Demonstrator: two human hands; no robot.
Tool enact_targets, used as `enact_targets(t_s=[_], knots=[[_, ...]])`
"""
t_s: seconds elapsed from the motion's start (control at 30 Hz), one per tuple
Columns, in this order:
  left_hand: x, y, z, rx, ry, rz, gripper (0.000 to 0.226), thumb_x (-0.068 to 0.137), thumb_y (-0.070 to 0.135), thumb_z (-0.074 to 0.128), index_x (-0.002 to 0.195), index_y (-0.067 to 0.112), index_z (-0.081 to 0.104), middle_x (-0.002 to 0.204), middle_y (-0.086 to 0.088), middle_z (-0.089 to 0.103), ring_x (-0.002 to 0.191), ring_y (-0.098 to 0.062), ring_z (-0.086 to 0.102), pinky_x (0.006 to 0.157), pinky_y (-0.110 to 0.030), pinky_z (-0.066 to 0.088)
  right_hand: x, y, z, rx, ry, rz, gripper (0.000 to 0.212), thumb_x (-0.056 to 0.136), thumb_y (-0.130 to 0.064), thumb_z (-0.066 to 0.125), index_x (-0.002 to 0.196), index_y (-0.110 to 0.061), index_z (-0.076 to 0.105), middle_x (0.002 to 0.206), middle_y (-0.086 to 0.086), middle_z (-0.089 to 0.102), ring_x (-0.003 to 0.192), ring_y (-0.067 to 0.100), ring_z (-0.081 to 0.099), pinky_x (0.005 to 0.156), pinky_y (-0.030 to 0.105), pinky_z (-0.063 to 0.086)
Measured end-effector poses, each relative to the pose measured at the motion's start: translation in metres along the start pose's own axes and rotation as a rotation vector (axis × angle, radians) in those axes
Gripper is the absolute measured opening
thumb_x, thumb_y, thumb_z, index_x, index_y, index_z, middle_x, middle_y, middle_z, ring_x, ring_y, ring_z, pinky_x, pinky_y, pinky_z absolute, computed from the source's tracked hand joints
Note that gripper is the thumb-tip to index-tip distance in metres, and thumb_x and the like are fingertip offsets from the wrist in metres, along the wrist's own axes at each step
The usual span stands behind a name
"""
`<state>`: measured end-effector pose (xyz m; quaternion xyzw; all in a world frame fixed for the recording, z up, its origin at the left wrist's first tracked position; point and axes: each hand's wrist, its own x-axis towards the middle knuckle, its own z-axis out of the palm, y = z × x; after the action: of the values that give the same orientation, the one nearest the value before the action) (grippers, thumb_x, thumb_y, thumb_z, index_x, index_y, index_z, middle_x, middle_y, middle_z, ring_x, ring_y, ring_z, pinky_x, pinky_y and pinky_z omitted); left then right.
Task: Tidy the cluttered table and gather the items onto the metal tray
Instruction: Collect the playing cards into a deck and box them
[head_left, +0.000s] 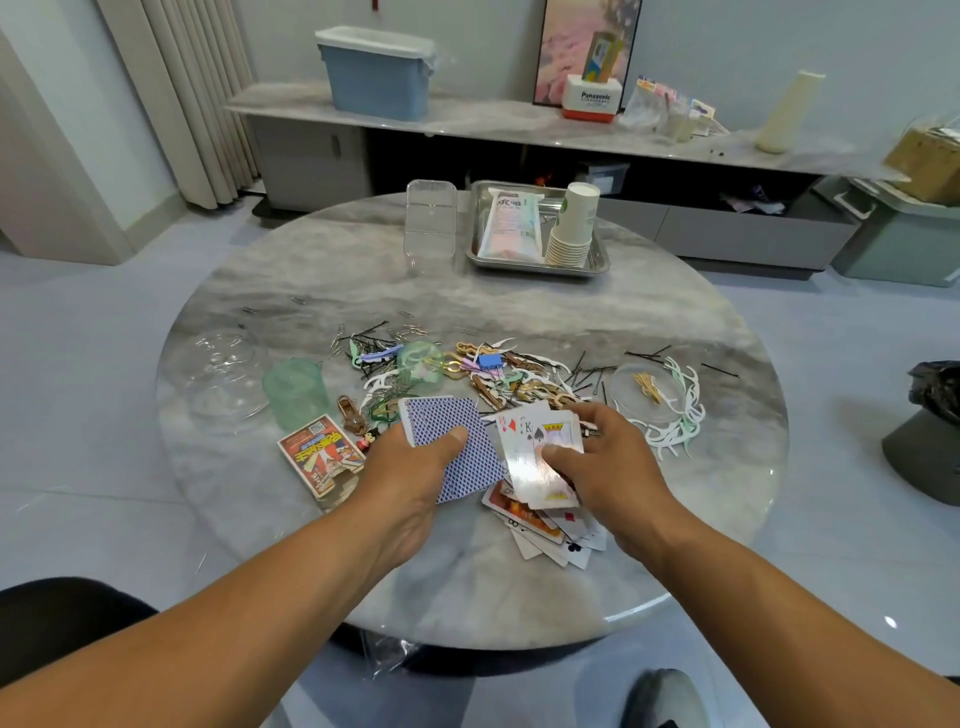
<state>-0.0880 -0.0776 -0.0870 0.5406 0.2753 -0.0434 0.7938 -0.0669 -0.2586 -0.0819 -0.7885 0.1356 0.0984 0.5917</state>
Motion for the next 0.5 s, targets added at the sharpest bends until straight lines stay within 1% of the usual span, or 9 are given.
enact_targets(t_s=[0.07, 0.13, 0.17, 0.2, 0.27, 0.33, 0.37, 0.43, 0.5], knots=[[0.003, 0.001, -0.004, -0.006, 0.017, 0.002, 0.017, 0.091, 0.002, 0.071, 0.095, 0.018, 0.069, 0.101, -0.009, 0.075, 0.094, -0.031, 0.072, 0.087, -0.052, 0.059, 0.0, 0.006, -0.003, -0.259, 0.014, -0.044, 0.051, 0.091, -0.017, 0.076, 0.134, -0.033, 0.053, 0.117, 0.0, 0.07, 0.088, 0.017, 0.075, 0.072, 0.043, 0.064], [0.003, 0.0, -0.006, 0.001, 0.007, 0.007, 0.019, 0.087, 0.0, 0.073, 0.097, 0.016, 0.07, 0.099, -0.008, 0.076, 0.09, -0.03, 0.074, 0.083, -0.049, 0.06, -0.003, 0.015, -0.003, -0.759, 0.057, -0.145, 0.055, 0.09, -0.028, 0.075, 0.139, -0.034, 0.051, 0.129, 0.0, 0.063, 0.11, 0.02, 0.065, 0.091, 0.04, 0.055], [0.002, -0.002, -0.006, 0.006, -0.008, 0.008, 0.019, 0.086, 0.0, 0.074, 0.098, 0.015, 0.071, 0.096, -0.007, 0.077, 0.087, -0.029, 0.074, 0.079, -0.046, 0.061, -0.004, 0.018, -0.002, -0.933, 0.114, -0.227, 0.057, 0.09, -0.031, 0.075, 0.141, -0.032, 0.051, 0.135, 0.001, 0.059, 0.121, 0.023, 0.057, 0.098, 0.039, 0.048], [0.001, -0.003, -0.006, 0.01, -0.026, 0.008, 0.02, 0.086, -0.001, 0.074, 0.1, 0.013, 0.072, 0.094, -0.007, 0.078, 0.086, -0.028, 0.075, 0.076, -0.043, 0.061, -0.005, 0.018, 0.0, -0.967, 0.17, -0.309, 0.056, 0.091, -0.034, 0.073, 0.142, -0.03, 0.052, 0.138, 0.0, 0.056, 0.126, 0.023, 0.051, 0.101, 0.039, 0.043], [-0.002, -0.004, -0.003, 0.007, -0.065, -0.003, 0.021, 0.088, 0.002, 0.074, 0.107, 0.009, 0.071, 0.099, -0.01, 0.078, 0.09, -0.03, 0.075, 0.076, -0.043, 0.061, -0.007, 0.011, 0.002, -0.714, 0.169, -0.371, 0.046, 0.095, -0.04, 0.067, 0.138, -0.026, 0.058, 0.135, -0.003, 0.06, 0.119, 0.014, 0.056, 0.099, 0.033, 0.046], [-0.006, -0.001, 0.001, -0.018, -0.12, -0.043, 0.02, 0.093, 0.012, 0.069, 0.113, 0.008, 0.07, 0.105, -0.014, 0.077, 0.097, -0.033, 0.074, 0.084, -0.048, 0.061, -0.009, 0.002, 0.007, -0.312, 0.011, -0.264, 0.042, 0.093, -0.048, 0.068, 0.128, -0.025, 0.066, 0.119, -0.01, 0.07, 0.094, -0.001, 0.066, 0.078, 0.02, 0.053], [-0.007, 0.001, 0.002, -0.046, -0.148, -0.075, 0.02, 0.097, 0.016, 0.064, 0.115, 0.007, 0.068, 0.107, -0.015, 0.076, 0.099, -0.033, 0.073, 0.088, -0.05, 0.059, -0.011, 0.0, 0.011, -0.182, -0.077, -0.198, 0.042, 0.089, -0.049, 0.072, 0.123, -0.025, 0.068, 0.108, -0.009, 0.073, 0.082, -0.003, 0.069, 0.065, 0.015, 0.052], [-0.008, 0.004, 0.004, -0.141, -0.18, -0.142, 0.022, 0.104, 0.014, 0.051, 0.118, 0.002, 0.063, 0.109, -0.02, 0.074, 0.1, -0.035, 0.073, 0.087, -0.051, 0.059, -0.014, 0.001, 0.016, -0.072, -0.16, -0.114, 0.036, 0.085, -0.042, 0.08, 0.114, -0.024, 0.068, 0.094, -0.001, 0.076, 0.066, 0.003, 0.07, 0.052, 0.015, 0.049], [-0.006, 0.002, 0.005, -0.148, -0.19, -0.141, 0.02, 0.104, 0.003, 0.045, 0.116, 0.001, 0.061, 0.103, -0.02, 0.075, 0.092, -0.033, 0.074, 0.077, -0.047, 0.062, -0.013, 0.002, 0.017, -0.005, -0.166, -0.056, 0.031, 0.086, -0.034, 0.081, 0.111, -0.02, 0.069, 0.093, 0.006, 0.077, 0.068, 0.014, 0.073, 0.054, 0.023, 0.053]])
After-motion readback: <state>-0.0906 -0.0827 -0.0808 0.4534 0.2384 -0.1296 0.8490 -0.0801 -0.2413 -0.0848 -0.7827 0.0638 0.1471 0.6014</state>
